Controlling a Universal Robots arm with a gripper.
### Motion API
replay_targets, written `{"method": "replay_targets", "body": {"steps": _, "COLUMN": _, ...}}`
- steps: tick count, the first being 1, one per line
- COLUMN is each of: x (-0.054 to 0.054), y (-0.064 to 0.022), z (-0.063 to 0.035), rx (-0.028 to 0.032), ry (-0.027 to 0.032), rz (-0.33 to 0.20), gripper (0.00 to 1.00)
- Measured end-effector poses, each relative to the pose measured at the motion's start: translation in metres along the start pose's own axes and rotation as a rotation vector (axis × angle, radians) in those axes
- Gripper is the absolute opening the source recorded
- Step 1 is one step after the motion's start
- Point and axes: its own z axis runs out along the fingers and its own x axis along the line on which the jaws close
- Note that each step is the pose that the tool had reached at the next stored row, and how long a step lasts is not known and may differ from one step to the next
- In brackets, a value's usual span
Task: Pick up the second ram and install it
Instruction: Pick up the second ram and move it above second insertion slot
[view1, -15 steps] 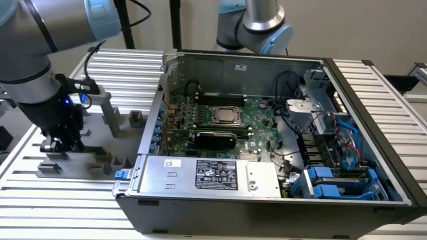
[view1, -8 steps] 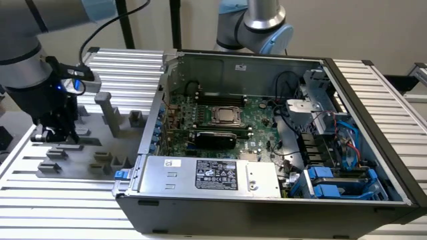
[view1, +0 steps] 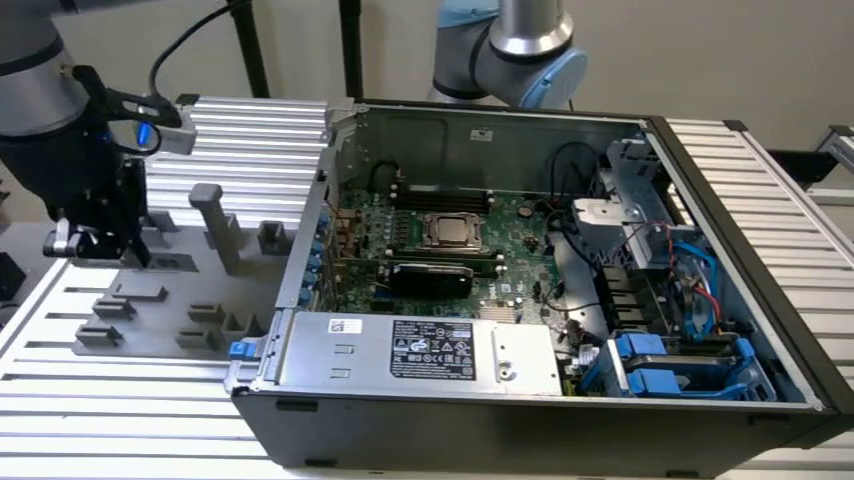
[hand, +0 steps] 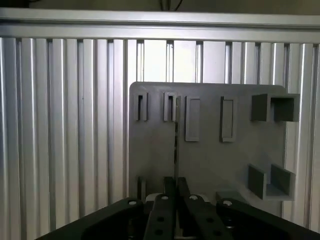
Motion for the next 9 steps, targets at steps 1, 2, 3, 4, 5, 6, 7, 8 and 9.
{"method": "replay_targets", "body": {"steps": 1, "x": 0.000, "y": -0.0018, "z": -0.0046, "rx": -0.0002, "ry": 0.0001, "rz": 0.000, "gripper": 0.00}}
{"method": "replay_targets", "body": {"steps": 2, "x": 0.000, "y": -0.0039, "z": -0.0093, "rx": -0.0001, "ry": 0.0000, "rz": 0.000, "gripper": 0.00}}
{"method": "replay_targets", "body": {"steps": 3, "x": 0.000, "y": -0.0060, "z": -0.0138, "rx": -0.0001, "ry": 0.0000, "rz": 0.000, "gripper": 0.00}}
{"method": "replay_targets", "body": {"steps": 4, "x": 0.000, "y": -0.0083, "z": -0.0184, "rx": -0.0003, "ry": 0.0002, "rz": 0.000, "gripper": 0.00}}
{"method": "replay_targets", "body": {"steps": 5, "x": 0.000, "y": -0.0110, "z": -0.0230, "rx": -0.0002, "ry": 0.0001, "rz": 0.000, "gripper": 0.00}}
{"method": "replay_targets", "body": {"steps": 6, "x": -0.001, "y": -0.0140, "z": -0.0277, "rx": -0.0002, "ry": 0.0000, "rz": 0.000, "gripper": 0.00}}
{"method": "replay_targets", "body": {"steps": 7, "x": -0.001, "y": -0.0171, "z": -0.0322, "rx": -0.0005, "ry": 0.0001, "rz": 0.000, "gripper": 0.00}}
{"method": "replay_targets", "body": {"steps": 8, "x": -0.001, "y": -0.0204, "z": -0.0365, "rx": -0.0005, "ry": 0.0001, "rz": 0.000, "gripper": 0.00}}
{"method": "replay_targets", "body": {"steps": 9, "x": -0.001, "y": -0.0243, "z": -0.0413, "rx": -0.0005, "ry": 0.0000, "rz": 0.000, "gripper": 0.00}}
